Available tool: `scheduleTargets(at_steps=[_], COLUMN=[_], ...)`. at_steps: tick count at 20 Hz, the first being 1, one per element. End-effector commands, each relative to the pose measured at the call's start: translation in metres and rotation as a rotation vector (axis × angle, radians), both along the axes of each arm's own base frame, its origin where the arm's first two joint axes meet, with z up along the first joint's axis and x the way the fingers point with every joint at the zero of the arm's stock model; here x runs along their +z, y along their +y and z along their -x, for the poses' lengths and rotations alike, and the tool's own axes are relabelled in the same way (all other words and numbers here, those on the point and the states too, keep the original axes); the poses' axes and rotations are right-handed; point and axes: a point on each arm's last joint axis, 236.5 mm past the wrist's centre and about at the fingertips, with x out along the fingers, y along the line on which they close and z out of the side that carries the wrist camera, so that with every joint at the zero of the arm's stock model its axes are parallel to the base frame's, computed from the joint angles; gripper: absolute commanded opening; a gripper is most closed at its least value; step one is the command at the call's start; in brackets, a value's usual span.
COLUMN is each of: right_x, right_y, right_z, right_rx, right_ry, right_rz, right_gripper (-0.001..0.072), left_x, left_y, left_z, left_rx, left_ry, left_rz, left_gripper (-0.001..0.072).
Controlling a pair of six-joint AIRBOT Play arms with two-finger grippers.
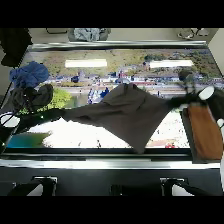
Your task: Fold the shirts.
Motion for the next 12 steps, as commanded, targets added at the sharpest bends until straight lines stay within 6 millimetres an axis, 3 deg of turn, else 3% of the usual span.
scheduleTargets(at_steps=[1, 3, 4, 5, 6, 7, 9, 12], right_x=[0.053, -0.007, -0.024, -0.031, -0.027, -0.018, -0.01, -0.035], right_y=[-0.011, 0.013, 0.019, 0.022, 0.021, 0.022, 0.017, 0.011], right_z=[-0.063, -0.046, -0.035, -0.028, -0.021, -0.011, 0.029, 0.121], right_rx=[-0.157, -0.122, -0.103, -0.093, -0.082, -0.021, 0.098, 0.157], right_ry=[-0.235, -0.021, 0.056, 0.098, 0.12, 0.141, 0.257, 0.586], right_rz=[-0.108, -0.204, -0.216, -0.225, -0.231, -0.218, -0.204, -0.333], right_gripper=[0.006, 0.0061, 0.0062, 0.0193, 0.0536, 0.071, 0.0696, 0.0673], left_x=[-0.007, -0.008, -0.008, -0.008, -0.008, -0.008, -0.008, -0.008], left_y=[-0.008, -0.008, -0.008, -0.008, -0.008, -0.008, -0.008, -0.008], left_z=[0.019, 0.02, 0.02, 0.02, 0.02, 0.02, 0.02, 0.02], left_rx=[-0.059, -0.06, -0.06, -0.06, -0.06, -0.06, -0.06, -0.061], left_ry=[0.061, 0.066, 0.065, 0.065, 0.065, 0.065, 0.065, 0.064], left_rz=[0.004, 0.005, 0.005, 0.006, 0.006, 0.006, 0.005, 0.005], left_gripper=[0.0034, 0.0034, 0.0034, 0.0034, 0.0034, 0.0034, 0.0034, 0.0034])
